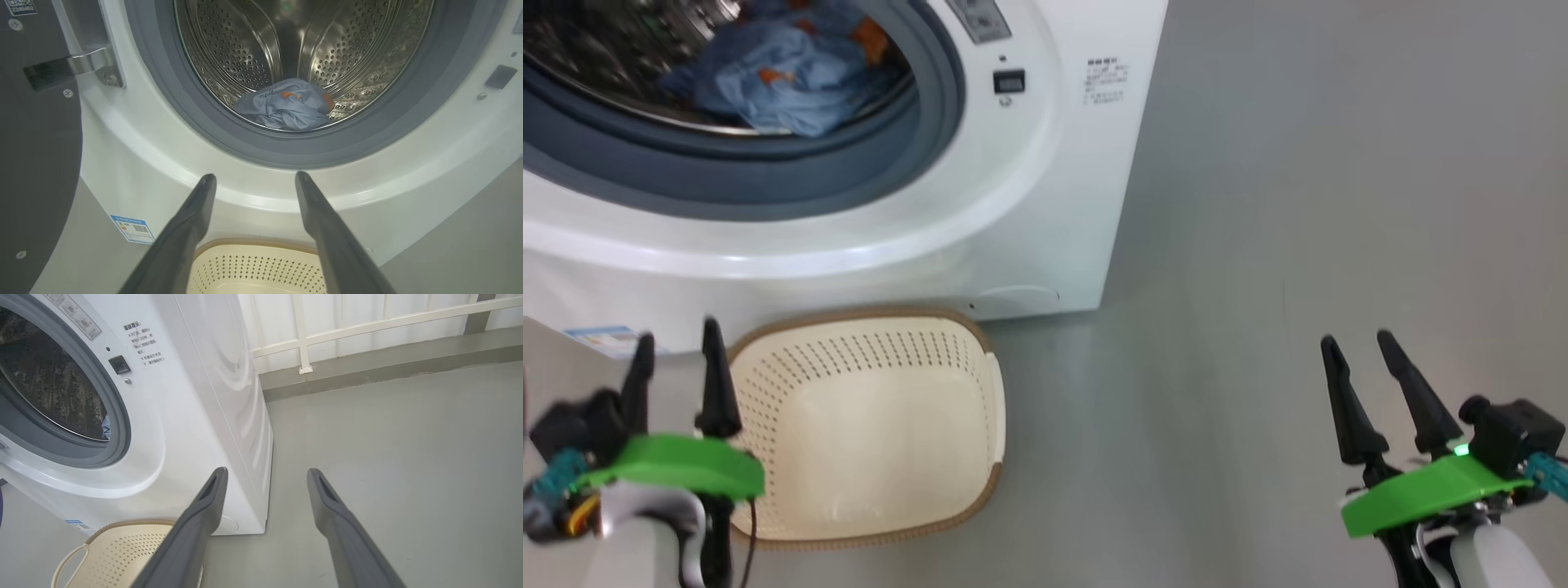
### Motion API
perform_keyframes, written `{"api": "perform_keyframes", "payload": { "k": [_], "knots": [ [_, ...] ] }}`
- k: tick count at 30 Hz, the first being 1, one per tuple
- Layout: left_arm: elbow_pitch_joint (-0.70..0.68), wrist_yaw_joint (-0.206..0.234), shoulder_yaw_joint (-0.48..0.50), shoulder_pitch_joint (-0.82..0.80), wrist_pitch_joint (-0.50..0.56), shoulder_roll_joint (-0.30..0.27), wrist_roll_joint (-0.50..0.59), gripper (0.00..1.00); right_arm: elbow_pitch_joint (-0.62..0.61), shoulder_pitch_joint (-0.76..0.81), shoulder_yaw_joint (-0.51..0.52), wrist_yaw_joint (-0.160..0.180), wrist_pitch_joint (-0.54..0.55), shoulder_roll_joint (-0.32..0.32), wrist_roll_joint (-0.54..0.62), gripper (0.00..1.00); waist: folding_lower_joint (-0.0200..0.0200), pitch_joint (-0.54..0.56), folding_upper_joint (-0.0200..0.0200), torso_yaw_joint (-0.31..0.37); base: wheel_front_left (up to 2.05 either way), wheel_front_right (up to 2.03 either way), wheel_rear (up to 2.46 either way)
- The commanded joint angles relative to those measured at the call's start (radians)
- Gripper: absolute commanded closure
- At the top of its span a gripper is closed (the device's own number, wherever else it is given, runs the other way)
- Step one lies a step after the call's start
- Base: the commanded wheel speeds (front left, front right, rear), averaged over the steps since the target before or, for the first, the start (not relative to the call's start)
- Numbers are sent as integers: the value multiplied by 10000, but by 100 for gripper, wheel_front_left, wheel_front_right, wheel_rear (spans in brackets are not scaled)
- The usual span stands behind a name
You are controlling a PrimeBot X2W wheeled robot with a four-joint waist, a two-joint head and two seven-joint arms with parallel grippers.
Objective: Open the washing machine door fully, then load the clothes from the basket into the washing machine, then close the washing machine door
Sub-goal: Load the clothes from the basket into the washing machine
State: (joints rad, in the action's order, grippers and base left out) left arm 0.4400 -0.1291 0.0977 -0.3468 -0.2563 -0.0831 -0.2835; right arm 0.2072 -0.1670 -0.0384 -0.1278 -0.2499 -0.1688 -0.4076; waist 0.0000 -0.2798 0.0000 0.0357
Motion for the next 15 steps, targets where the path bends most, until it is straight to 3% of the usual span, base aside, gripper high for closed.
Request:
{"api": "perform_keyframes", "payload": {
  "k": [1,15],
  "knots": [
    [-327,-15,248,208,-55,-258,87,0,-184,201,-165,-29,-119,-134,5,0,0,465,0,-161,0,0,0],
    [-1550,-15,85,2575,-55,-21,196,0,-166,1452,21,-29,-119,-281,-133,0,0,1828,0,-211,0,0,0]
  ]
}}
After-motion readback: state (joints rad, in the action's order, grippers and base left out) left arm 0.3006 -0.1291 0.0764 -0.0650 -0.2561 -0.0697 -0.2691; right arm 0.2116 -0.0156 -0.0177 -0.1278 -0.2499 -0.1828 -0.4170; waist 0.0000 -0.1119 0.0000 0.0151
